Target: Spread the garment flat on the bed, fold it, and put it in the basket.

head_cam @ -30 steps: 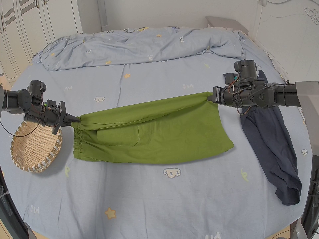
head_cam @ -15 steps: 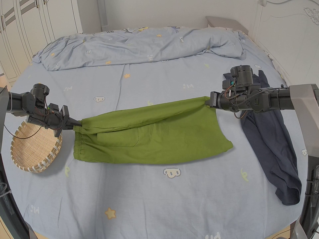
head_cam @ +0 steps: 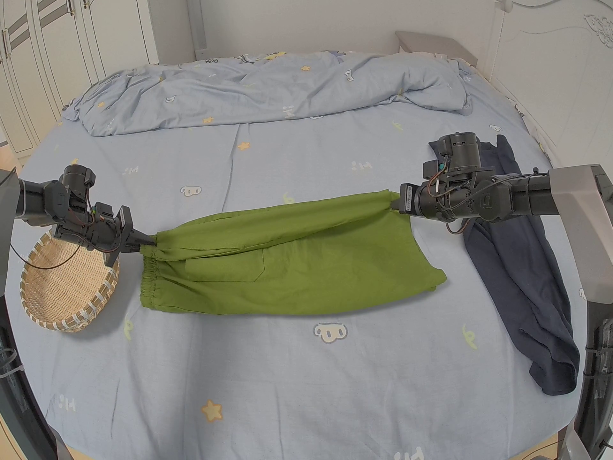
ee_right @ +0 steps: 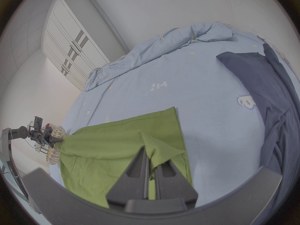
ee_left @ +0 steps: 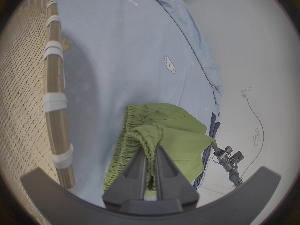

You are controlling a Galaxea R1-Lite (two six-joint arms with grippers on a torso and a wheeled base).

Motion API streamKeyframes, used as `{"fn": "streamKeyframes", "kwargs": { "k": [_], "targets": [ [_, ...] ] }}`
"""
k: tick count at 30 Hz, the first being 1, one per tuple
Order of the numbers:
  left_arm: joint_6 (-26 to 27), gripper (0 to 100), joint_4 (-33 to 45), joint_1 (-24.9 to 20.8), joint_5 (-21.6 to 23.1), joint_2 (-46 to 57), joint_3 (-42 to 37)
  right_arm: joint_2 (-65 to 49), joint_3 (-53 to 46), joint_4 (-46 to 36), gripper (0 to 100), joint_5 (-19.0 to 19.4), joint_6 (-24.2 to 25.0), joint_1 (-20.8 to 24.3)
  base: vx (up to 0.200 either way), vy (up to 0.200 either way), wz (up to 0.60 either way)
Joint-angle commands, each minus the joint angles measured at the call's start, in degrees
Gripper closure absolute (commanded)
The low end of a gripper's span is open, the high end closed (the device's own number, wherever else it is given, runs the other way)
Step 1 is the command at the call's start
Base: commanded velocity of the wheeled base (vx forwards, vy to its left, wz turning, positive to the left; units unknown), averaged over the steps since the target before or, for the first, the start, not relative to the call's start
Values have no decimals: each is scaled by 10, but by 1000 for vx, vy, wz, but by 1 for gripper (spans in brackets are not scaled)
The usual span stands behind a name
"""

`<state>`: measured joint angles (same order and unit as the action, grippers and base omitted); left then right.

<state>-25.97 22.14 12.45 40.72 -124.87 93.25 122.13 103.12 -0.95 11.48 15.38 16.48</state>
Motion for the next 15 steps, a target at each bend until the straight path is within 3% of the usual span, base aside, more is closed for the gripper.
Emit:
{"fn": "streamKeyframes", "kwargs": {
  "k": [1, 3, 4, 6, 7, 15],
  "targets": [
    [0, 100, 0, -1, 0, -1, 1, 2, 0, -1, 100, 0, 0, 1, 0, 0, 0],
    [0, 100, 0, -1, 0, -2, 1, 3, -1, 0, 100, 0, 0, 2, 0, 0, 0],
    [0, 100, 0, -1, 1, -3, 1, 3, -1, 0, 0, 0, 0, 2, 0, 0, 0],
    [0, 100, 0, -3, 2, -4, 1, 3, -4, 0, 0, 1, 0, 4, 0, 0, 0],
    [0, 0, 0, -5, 2, -4, 1, 2, -4, 0, 0, 1, 0, 4, 0, 0, 0],
    [-2, 0, -2, -10, 3, 0, 11, 0, -6, -1, 0, 0, 1, 0, 0, 0, 0]
  ]
}}
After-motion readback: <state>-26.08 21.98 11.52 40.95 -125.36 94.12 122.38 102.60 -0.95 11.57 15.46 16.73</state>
